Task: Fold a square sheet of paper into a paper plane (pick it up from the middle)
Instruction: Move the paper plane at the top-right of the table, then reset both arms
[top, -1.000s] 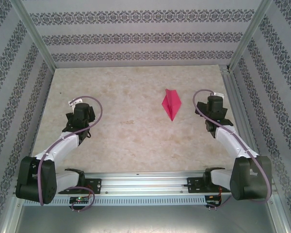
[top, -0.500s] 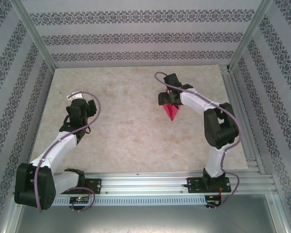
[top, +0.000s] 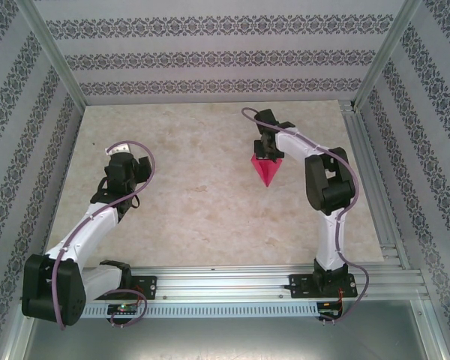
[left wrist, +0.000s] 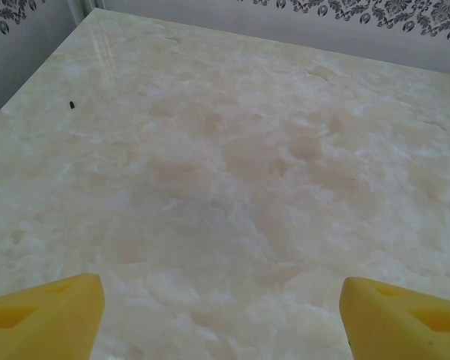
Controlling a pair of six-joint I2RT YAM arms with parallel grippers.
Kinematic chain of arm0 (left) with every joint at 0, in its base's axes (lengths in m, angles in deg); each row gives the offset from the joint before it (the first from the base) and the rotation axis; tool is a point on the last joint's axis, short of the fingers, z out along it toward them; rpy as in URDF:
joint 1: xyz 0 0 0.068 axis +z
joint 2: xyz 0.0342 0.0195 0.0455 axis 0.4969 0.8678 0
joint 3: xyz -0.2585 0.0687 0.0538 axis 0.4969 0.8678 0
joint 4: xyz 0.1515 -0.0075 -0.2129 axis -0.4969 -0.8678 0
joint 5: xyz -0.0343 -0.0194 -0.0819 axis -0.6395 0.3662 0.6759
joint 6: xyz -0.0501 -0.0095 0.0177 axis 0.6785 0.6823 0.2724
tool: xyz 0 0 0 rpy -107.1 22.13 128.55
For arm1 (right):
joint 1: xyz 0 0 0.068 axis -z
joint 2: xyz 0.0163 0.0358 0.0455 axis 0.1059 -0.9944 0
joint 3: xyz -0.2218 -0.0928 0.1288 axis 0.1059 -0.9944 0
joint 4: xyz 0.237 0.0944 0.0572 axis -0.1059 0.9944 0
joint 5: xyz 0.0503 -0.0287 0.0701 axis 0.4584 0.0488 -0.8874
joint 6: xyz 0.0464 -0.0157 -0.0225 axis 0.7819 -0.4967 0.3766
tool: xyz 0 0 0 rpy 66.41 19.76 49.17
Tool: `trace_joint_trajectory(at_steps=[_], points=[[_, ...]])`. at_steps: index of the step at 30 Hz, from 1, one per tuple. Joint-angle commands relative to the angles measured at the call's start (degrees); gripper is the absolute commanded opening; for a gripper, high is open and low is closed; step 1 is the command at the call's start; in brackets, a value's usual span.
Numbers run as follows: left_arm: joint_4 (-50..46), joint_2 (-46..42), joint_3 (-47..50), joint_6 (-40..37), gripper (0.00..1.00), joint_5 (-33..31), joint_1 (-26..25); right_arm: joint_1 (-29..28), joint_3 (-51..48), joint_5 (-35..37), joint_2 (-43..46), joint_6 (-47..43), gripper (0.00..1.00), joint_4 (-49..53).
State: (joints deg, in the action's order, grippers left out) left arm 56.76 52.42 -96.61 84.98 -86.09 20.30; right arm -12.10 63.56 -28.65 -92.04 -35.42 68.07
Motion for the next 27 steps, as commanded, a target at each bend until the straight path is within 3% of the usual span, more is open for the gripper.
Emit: trace_joint_trajectory(at_steps=[1,4,11,14,15,17,18,20,22,25,27], points=[[-1.87,-1.28,-1.98,1.38,0.83,0.79,-0.08,2.59,-1.32,-5.57,1.72,-0.67,0.07,-2.70],[-2.27,-1.19,-2.27,1.27,0.83,1.05,-0.08,4.27,-1.59,-8.91,1.72,-1.50,0.00,-3.14],[-2.25,-1.12,-2.04,1.66,0.84,1.36,-0.08,4.61,-0.81,-10.24,0.80,-3.31,0.00,-2.01],[-2.40,-1.16,-2.09,1.34,0.84,1.61,-0.08,4.42,0.06,-8.32,1.46,-3.34,0.08,-0.78],[-2.30,-1.10,-2.14,1.33,0.84,1.77,-0.06,4.25,0.17,-7.05,2.22,-3.30,0.17,-0.53],[-1.71,-1.07,-1.89,1.15,0.84,2.09,-0.06,4.28,0.50,-6.93,3.94,-3.63,0.25,0.21],[-1.34,-0.87,-1.69,1.06,0.84,2.06,-0.04,4.25,0.73,-6.62,4.91,-3.66,0.36,0.64],[-0.49,-0.61,-1.43,0.75,0.84,2.51,-0.08,4.25,0.88,-6.13,7.26,-4.25,0.38,1.74],[0.84,-0.38,-0.87,-0.02,0.84,2.40,-0.08,4.40,-1.27,-4.76,11.33,-4.09,0.51,0.43],[4.21,-0.01,0.65,-2.50,0.84,1.70,-0.08,4.98,-6.13,-1.27,18.37,-4.01,0.54,-2.74],[7.17,0.27,1.99,-4.08,0.84,0.16,-0.04,5.86,-11.58,4.69,23.71,-4.11,0.61,-6.82]])
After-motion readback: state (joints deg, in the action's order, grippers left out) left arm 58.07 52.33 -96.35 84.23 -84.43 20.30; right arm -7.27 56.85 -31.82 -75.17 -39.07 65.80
